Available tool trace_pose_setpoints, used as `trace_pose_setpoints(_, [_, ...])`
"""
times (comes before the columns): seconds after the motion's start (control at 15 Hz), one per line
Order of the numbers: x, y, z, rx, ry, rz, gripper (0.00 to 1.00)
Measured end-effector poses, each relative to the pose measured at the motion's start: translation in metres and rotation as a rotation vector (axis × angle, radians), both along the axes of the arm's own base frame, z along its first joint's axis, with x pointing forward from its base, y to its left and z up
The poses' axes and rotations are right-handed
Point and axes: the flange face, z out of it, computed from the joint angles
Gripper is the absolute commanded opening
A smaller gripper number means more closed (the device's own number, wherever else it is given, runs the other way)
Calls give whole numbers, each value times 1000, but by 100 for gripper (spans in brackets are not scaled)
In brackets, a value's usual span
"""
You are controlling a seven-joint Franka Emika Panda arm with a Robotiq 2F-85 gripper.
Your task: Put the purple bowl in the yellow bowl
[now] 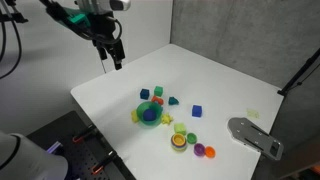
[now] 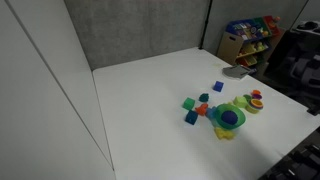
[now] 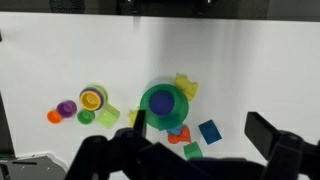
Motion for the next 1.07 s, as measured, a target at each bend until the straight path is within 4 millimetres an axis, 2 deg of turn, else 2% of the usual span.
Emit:
trace_pose_setpoints(0.73, [3,0,-3,0,4,-1,100])
trace_pose_setpoints(1.07, [30,-8,-19,6,-27,-17,100])
